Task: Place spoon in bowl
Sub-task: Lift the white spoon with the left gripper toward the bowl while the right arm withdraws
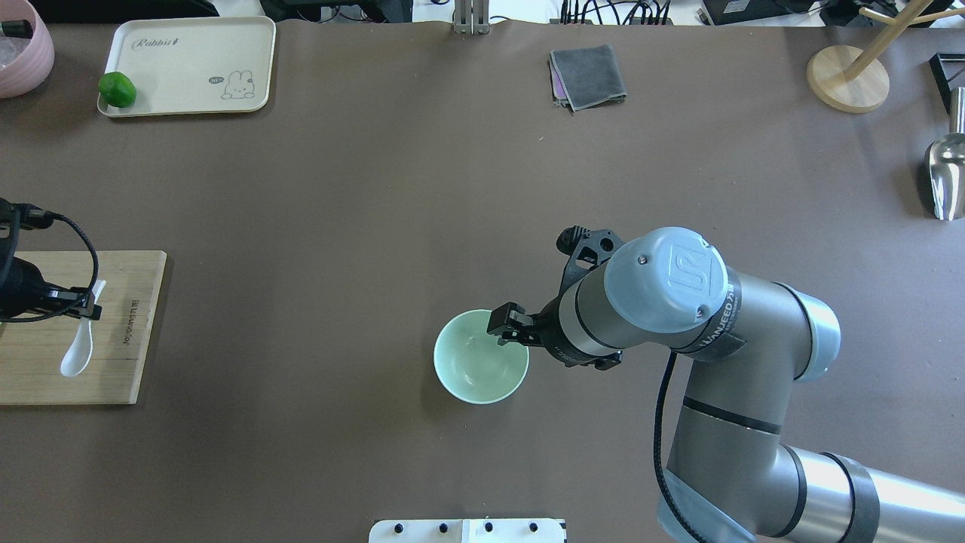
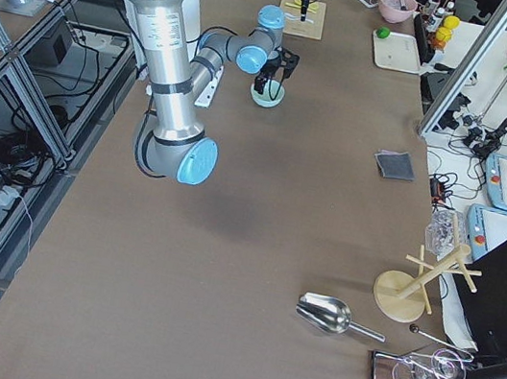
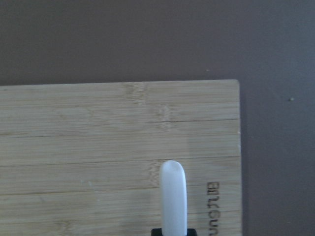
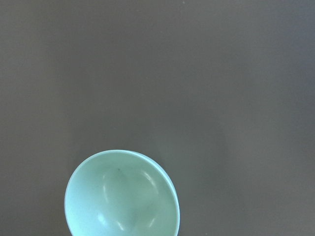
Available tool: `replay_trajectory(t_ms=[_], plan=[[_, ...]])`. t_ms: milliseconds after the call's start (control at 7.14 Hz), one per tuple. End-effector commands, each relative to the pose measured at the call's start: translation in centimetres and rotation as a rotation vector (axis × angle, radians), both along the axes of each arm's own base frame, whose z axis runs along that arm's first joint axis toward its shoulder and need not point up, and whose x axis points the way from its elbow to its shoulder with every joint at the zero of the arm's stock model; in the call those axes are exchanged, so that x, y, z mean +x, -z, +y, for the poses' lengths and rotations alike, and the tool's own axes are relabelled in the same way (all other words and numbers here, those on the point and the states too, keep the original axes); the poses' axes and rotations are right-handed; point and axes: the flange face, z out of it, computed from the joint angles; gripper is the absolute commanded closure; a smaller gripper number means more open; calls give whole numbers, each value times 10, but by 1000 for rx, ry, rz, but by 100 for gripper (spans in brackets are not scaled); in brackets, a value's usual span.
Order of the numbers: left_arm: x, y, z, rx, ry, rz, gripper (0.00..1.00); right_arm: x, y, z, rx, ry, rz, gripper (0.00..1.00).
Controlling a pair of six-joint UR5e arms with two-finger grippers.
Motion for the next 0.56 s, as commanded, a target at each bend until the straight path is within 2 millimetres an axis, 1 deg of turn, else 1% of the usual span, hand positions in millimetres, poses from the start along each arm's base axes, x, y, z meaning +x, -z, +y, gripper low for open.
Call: replay_trajectory(t_ms=[0,140,280,420], plan=[[69,99,-12,-15,14,143,100,43,-24,-35,0,6,21,0],[104,153,-20,-57,20,169,100,79,-49,-61,19,31,36,0],[142,210,-19,-95,17,183,100,113,-74,-80,53,57,54,0],[186,260,-4,-116,40,164,100,146,-99,-96,82,77,74,0]])
